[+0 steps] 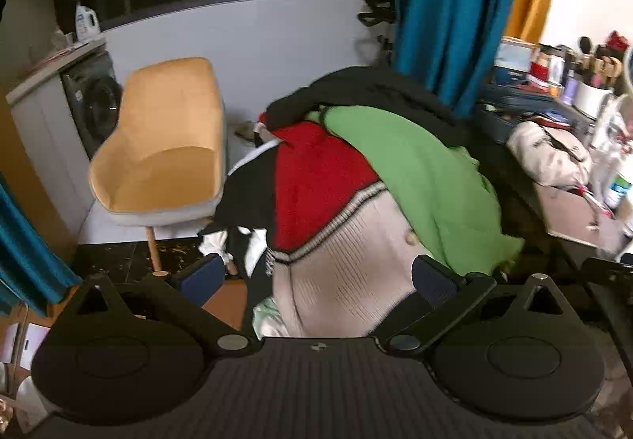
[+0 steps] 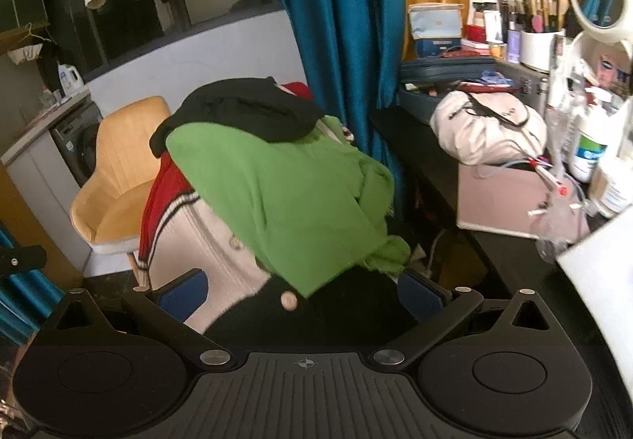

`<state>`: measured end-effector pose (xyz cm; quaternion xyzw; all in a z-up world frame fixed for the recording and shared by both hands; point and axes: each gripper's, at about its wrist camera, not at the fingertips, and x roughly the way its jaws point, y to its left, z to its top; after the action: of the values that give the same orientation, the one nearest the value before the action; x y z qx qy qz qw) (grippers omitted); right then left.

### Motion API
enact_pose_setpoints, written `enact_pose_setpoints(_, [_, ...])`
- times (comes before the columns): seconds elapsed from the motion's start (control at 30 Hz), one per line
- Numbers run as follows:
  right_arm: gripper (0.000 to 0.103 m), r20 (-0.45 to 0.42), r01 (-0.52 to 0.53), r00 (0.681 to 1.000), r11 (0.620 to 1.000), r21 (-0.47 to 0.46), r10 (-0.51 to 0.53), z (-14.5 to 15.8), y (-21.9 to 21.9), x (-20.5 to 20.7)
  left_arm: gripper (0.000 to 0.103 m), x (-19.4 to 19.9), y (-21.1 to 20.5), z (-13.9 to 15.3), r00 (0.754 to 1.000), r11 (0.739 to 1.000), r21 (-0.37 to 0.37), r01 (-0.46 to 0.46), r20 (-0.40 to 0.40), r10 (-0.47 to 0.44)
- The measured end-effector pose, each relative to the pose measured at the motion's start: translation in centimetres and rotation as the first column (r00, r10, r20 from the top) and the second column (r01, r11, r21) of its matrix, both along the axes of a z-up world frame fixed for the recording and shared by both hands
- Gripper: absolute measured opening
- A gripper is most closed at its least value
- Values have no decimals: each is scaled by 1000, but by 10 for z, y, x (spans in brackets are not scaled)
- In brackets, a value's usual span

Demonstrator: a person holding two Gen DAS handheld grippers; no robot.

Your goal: Fold clothes

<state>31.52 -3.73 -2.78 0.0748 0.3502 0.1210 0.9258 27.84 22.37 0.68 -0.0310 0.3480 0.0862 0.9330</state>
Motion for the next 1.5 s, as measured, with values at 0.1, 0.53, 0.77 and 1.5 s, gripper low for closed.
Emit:
enact_pose_setpoints(0.1, [102, 22, -10, 1000, 1000, 12, 10, 5, -3, 20, 103, 19, 8, -1, 1000, 1000, 7, -2, -7, 2])
enact_pose_setpoints(0.53, [102, 167, 90, 983, 991, -96, -73, 31, 44, 109, 103, 122, 68, -26, 978, 978, 18, 206, 23, -206])
enact_pose_setpoints(0.77, [94, 290, 49, 957, 973, -225, 19, 51, 153, 200, 103, 201, 144, -51, 954, 949, -105, 298, 5, -299])
enact_pose_setpoints(1.5, [6, 284, 181, 953, 949, -258, -104, 45, 231, 320, 103, 322, 192, -86, 840, 823, -206, 530, -9, -543])
